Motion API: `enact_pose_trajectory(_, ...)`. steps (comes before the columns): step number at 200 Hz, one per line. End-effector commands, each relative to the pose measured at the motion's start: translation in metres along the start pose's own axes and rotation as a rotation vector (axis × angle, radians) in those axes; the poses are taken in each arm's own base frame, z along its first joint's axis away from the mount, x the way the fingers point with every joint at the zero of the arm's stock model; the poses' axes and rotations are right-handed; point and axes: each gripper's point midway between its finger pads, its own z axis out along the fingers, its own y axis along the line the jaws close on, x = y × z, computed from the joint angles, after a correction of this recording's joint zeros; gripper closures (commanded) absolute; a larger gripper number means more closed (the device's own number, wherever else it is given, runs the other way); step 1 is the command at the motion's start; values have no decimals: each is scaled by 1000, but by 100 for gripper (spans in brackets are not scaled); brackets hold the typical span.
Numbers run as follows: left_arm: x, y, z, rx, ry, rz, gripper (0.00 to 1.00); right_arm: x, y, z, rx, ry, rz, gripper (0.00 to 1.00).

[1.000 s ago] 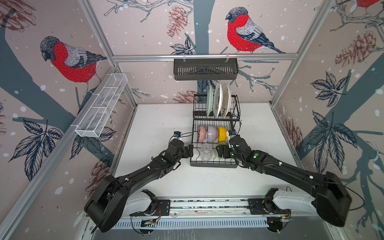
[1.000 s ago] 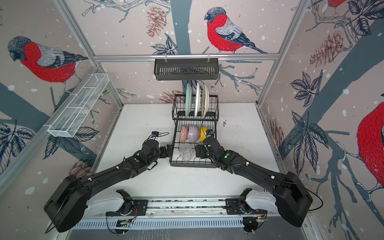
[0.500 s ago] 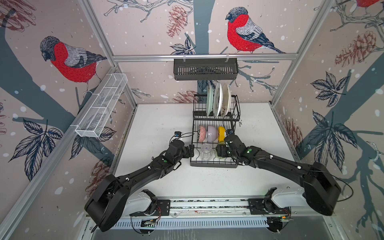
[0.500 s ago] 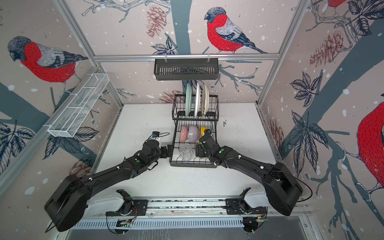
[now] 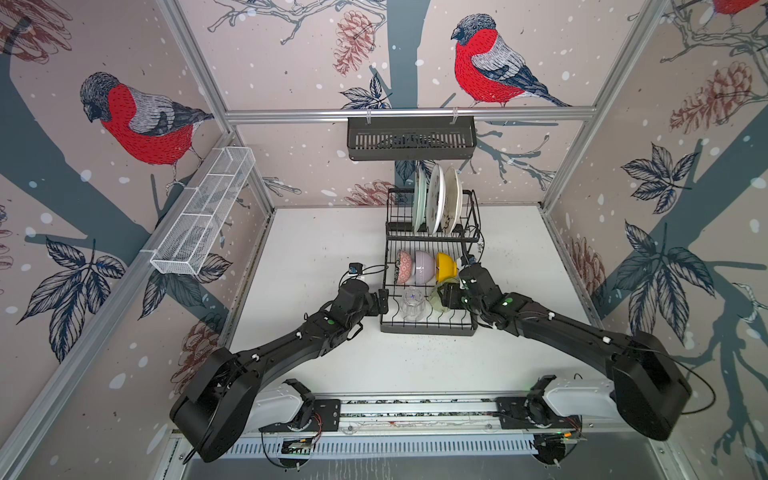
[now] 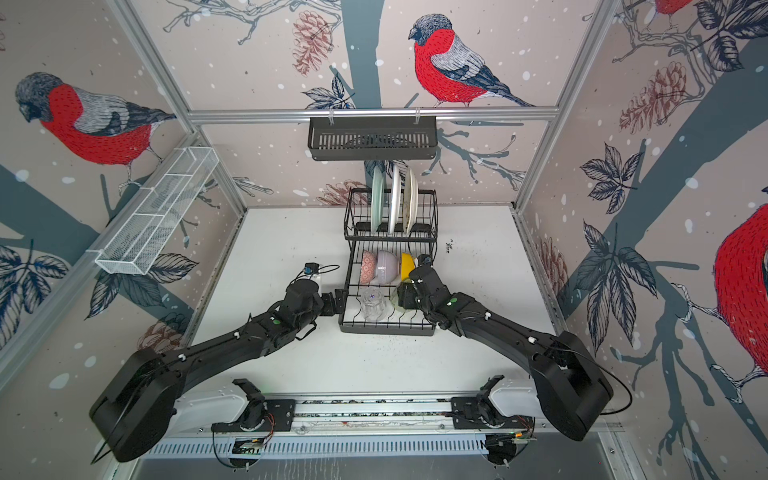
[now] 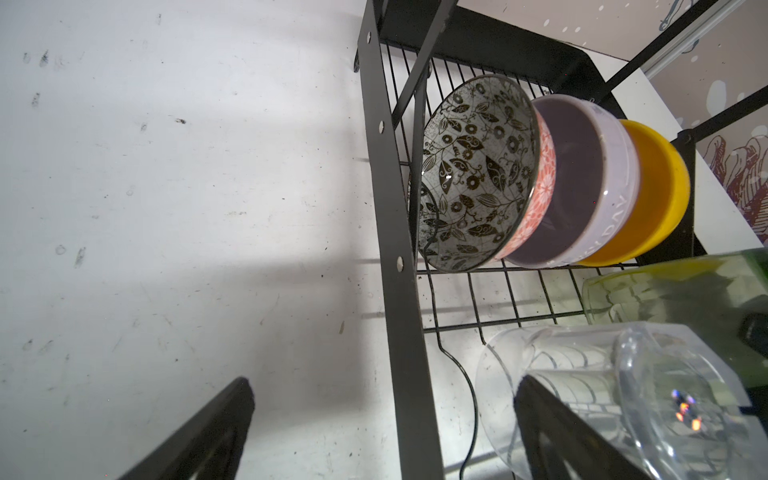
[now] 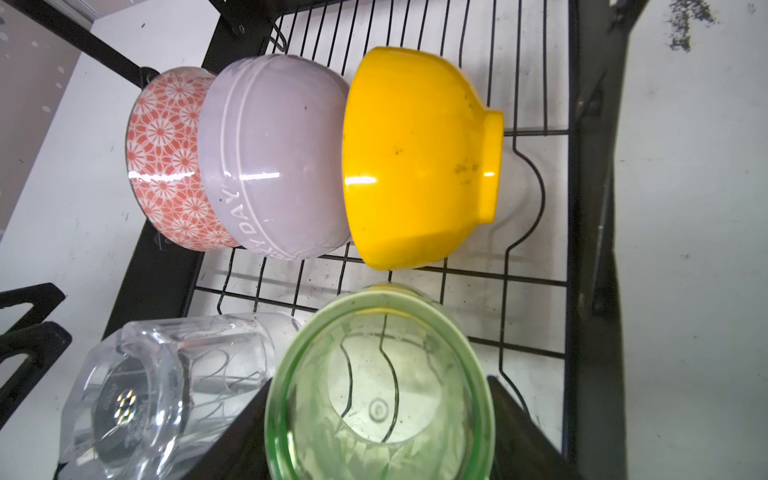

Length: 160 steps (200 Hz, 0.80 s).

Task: Unload the mixed dishes from the dish rack
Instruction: 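Lower the right gripper over the green glass cup while the left gripper approaches, then grasp the green glass cup with the right gripper and lift it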

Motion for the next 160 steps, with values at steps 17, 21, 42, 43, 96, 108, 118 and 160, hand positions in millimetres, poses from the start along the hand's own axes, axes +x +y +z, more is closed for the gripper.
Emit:
enact_pose_trajectory(17,-9,-11,-3,52,-29,32,2,6,2,-3,-51,14,36,43)
enact_pose_trajectory(21,-9,-11,-4,52,-29,32,2,6,2,-3,-54,14,39,43)
enact_pose_trajectory(42,-11,-13,-6,59,-27,27,2,7,1,-2,-62,13,52,46)
enact_pose_trajectory(43,-11,-13,-6,59,-27,26,2,7,0,-2,-62,13,53,46)
enact_pose_trajectory(96,-26,-20,-21,70,-32,54,3,-9,6,-15,-139,-47,78,45)
enact_pose_trajectory(108,-29,-22,-26,78,-35,55,3,-11,7,-17,-151,-55,86,45)
enact_pose_trajectory(118,-31,-26,-31,99,-38,46,3,-13,8,-18,-166,-62,94,45)
enact_pose_trajectory(160,-33,-56,-48,251,-44,35,3,-19,12,-20,-229,-76,117,48)
